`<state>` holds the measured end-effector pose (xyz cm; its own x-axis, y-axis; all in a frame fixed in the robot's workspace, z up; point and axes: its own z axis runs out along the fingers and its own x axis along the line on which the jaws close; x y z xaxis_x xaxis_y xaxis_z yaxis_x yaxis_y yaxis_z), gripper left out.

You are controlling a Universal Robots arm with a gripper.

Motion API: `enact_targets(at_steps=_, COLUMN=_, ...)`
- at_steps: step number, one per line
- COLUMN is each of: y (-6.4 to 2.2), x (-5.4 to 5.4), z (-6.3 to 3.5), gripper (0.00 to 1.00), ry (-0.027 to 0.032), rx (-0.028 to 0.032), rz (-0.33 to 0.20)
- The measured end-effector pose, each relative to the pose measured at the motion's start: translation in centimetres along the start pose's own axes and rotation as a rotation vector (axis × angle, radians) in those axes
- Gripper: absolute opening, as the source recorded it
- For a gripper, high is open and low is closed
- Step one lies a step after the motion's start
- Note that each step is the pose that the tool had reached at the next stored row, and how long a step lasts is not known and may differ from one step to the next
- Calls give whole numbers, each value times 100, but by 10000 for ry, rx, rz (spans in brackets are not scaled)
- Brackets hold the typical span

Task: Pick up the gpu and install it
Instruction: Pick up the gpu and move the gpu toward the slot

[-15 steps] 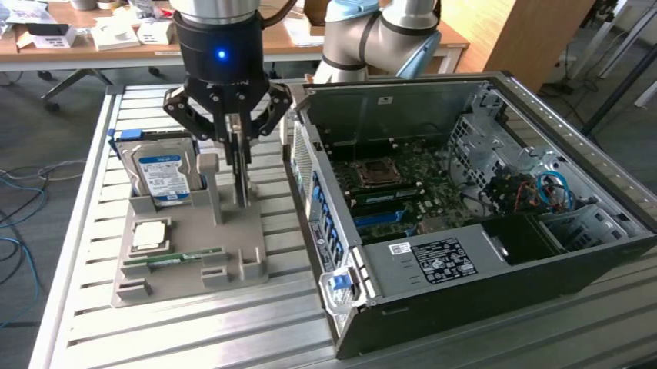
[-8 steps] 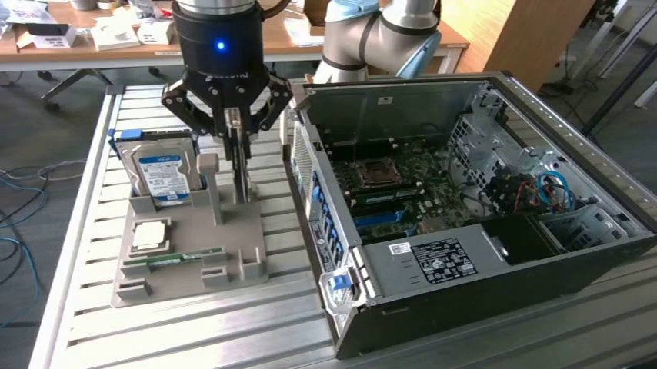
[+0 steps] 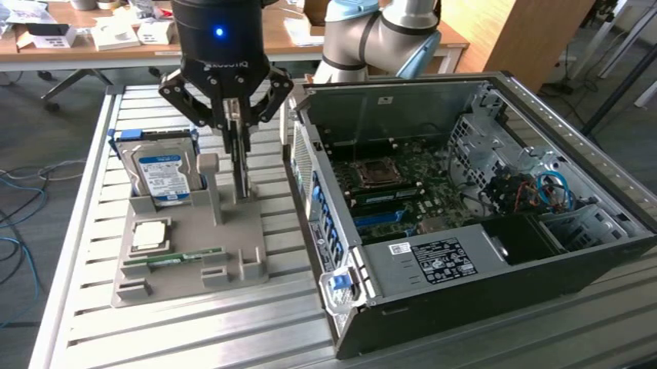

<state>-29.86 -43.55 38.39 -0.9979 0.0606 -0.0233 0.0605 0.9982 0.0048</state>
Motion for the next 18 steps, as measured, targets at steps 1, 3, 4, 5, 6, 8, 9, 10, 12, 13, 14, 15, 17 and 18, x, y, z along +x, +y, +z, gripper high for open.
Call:
enact_targets(at_steps=1, y=0, x=-1, z=-15, gripper=26, ry=0, rx=0, rz=0)
enact_targets(at_steps=3, y=0, x=-2, z=-46, gripper=26, ry=1, rx=1, rz=0)
enact_targets(at_steps=4, y=0, x=-3, z=-61, gripper=26, ry=1, rx=0, rz=0)
enact_targets(at_steps=5, y=0, x=-4, z=-75, gripper=26, ry=1, rx=0, rz=-1)
enact_targets(at_steps=6, y=0, x=-4, z=-89, gripper=26, ry=1, rx=0, rz=0)
enact_targets(at_steps=8, y=1, x=-5, z=-111, gripper=26, ry=0, rx=-1, rz=0)
enact_targets(at_steps=9, y=0, x=-5, z=-120, gripper=26, ry=0, rx=-2, rz=0)
enact_targets(at_steps=10, y=1, x=-6, z=-130, gripper=26, ry=1, rx=0, rz=0)
enact_targets(at_steps=12, y=1, x=-7, z=-156, gripper=26, ry=0, rx=-1, rz=0)
enact_targets(at_steps=13, y=1, x=-7, z=-170, gripper=26, ry=1, rx=-1, rz=0)
enact_targets(at_steps=14, y=1, x=-8, z=-184, gripper=26, ry=1, rx=-2, rz=0)
enact_targets(at_steps=15, y=1, x=-8, z=-199, gripper=26, ry=1, rx=-2, rz=0)
enact_targets(at_steps=17, y=1, x=-9, z=-225, gripper=26, ry=0, rx=-4, rz=0)
enact_targets(at_steps=18, y=1, x=-9, z=-236, gripper=26, ry=0, rx=-5, rz=0)
